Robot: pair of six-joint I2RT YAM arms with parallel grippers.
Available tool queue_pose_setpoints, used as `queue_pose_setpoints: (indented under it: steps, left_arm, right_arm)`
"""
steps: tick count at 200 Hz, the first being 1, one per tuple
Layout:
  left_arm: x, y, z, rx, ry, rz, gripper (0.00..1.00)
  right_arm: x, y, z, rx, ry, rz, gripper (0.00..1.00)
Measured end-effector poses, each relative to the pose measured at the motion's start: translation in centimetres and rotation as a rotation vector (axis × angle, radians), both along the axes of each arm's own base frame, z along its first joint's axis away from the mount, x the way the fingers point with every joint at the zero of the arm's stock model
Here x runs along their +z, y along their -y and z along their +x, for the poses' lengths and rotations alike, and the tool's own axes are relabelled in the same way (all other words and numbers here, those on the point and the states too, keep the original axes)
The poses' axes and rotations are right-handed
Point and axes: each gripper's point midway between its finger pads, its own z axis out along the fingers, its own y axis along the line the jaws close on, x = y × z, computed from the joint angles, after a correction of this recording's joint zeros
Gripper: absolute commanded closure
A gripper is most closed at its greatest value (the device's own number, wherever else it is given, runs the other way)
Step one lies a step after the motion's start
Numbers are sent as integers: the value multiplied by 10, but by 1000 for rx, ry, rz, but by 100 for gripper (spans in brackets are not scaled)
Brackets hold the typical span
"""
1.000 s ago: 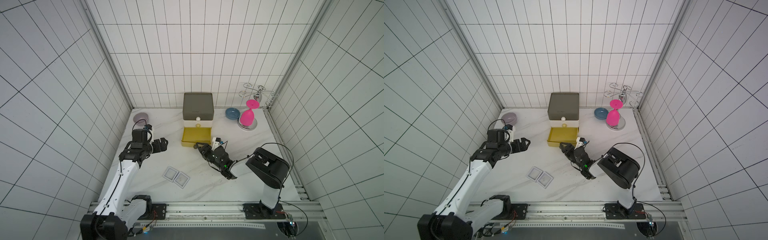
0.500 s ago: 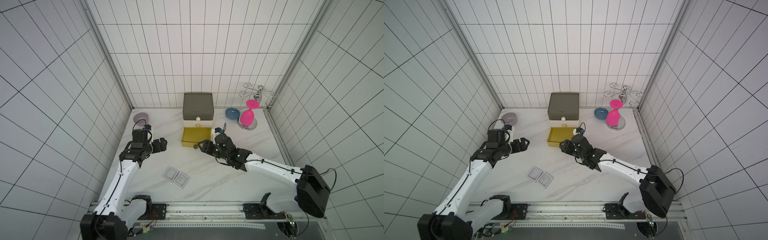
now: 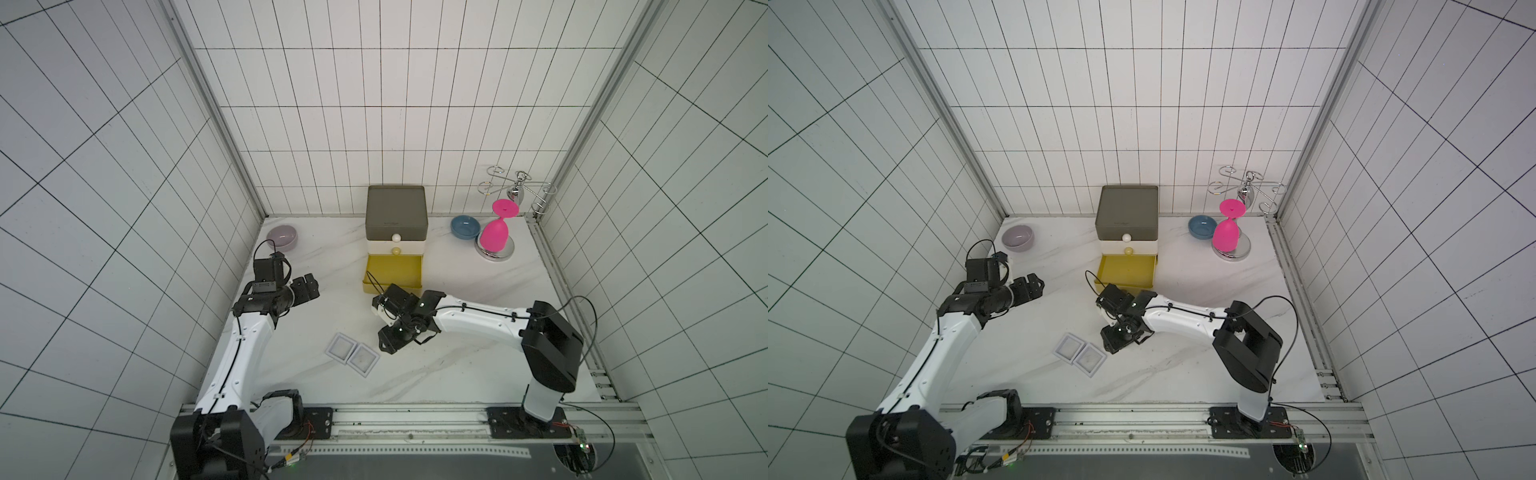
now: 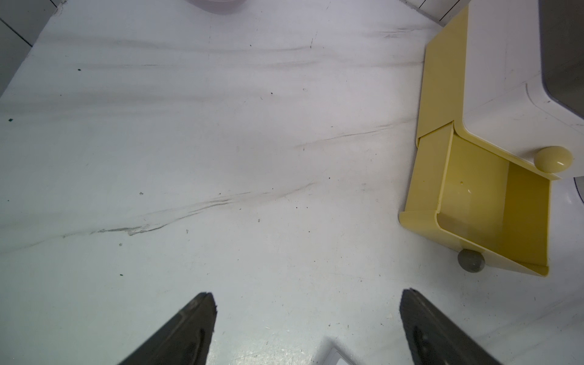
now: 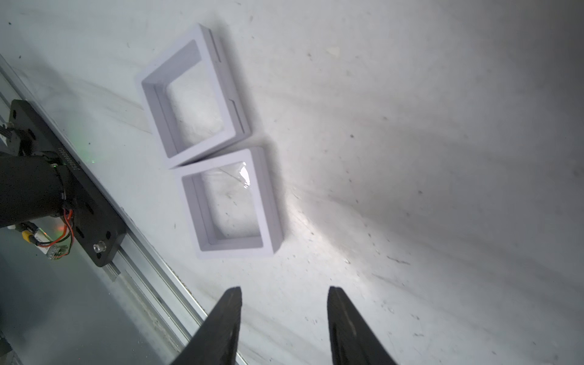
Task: Place the brooch boxes into the drawer by color
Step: Pick up the brooch box from the center of the board.
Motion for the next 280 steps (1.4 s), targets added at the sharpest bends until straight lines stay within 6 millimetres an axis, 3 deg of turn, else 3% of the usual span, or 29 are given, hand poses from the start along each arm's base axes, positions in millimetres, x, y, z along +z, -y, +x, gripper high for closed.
queue_pose_setpoints:
  steps: [21, 38, 100, 217, 280]
  left_arm:
    - [0, 0, -1, 0, 0, -1, 5]
    - [2, 1, 0, -2, 8, -3, 5]
    - [3, 2, 0, -7, 11, -9, 5]
    - [3, 3, 0, -5, 11, -16, 5]
    - [3, 3, 0, -4, 11, -16, 5]
  right_arm:
    - [0, -25, -5, 64, 17, 1, 54]
    - [-6, -33, -10, 102, 19, -22, 56]
    - [-32, -25, -7, 131, 20, -164, 59]
    - [-46, -16, -2, 127, 31, -257, 73]
    - [-48, -16, -2, 133, 28, -266, 95]
